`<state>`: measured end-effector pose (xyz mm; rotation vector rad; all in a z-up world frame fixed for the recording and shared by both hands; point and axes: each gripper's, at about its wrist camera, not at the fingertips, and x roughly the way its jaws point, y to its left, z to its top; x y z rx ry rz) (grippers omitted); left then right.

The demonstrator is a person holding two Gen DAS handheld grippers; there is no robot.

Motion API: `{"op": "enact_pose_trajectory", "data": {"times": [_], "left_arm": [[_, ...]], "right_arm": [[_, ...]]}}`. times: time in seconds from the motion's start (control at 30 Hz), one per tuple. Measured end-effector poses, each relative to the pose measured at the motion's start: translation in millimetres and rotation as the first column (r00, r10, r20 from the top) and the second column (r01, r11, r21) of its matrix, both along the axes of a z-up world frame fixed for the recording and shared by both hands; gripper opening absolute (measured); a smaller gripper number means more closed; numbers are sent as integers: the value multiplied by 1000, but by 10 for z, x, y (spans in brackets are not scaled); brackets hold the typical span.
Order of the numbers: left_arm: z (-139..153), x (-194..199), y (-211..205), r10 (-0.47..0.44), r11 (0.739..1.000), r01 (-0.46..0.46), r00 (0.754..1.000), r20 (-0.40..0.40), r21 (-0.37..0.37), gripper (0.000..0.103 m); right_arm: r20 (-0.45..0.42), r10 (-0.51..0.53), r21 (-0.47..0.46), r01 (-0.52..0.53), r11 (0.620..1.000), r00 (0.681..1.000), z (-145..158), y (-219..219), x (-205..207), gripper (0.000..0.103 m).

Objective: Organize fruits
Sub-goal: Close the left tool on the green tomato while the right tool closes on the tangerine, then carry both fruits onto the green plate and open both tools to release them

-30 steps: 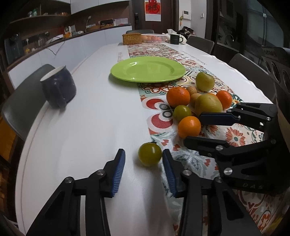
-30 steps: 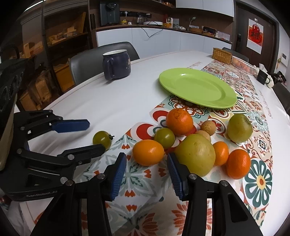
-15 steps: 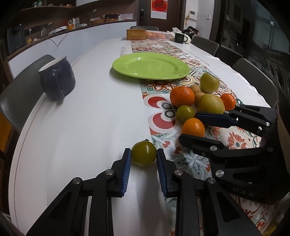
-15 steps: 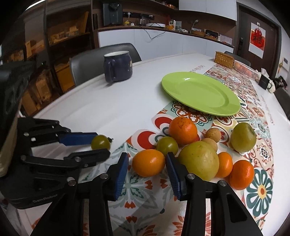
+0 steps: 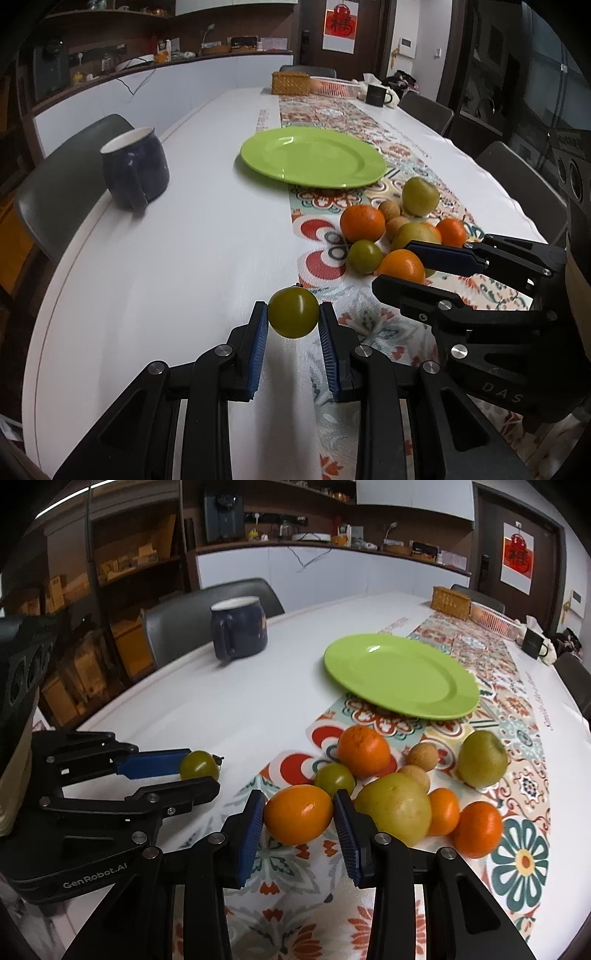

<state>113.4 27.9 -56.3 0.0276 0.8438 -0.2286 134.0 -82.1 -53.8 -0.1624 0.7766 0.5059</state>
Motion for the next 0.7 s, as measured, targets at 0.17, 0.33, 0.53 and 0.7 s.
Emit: {"op": "enact_pose_trajectory", "data": {"times": [0.17, 0.33, 0.53, 0.7], "left_arm": [[174, -26, -44, 13, 1000, -13, 999, 32, 2, 28], [398, 24, -123, 12, 1000, -12, 997, 76, -2, 28], [645, 233, -247, -4, 1000, 4, 992, 123, -2, 28], [793, 507, -355, -13, 1000, 13, 990, 140, 1, 28]], "right_arm": [[25, -25, 32, 25, 999, 999, 162, -97, -50, 39], [43, -60, 64, 58, 996, 997, 332, -237, -18, 39], [59, -86, 94, 80, 992, 995, 526, -414, 158, 39], [90, -108, 98, 100, 990, 990, 692, -539, 425, 39]]}}
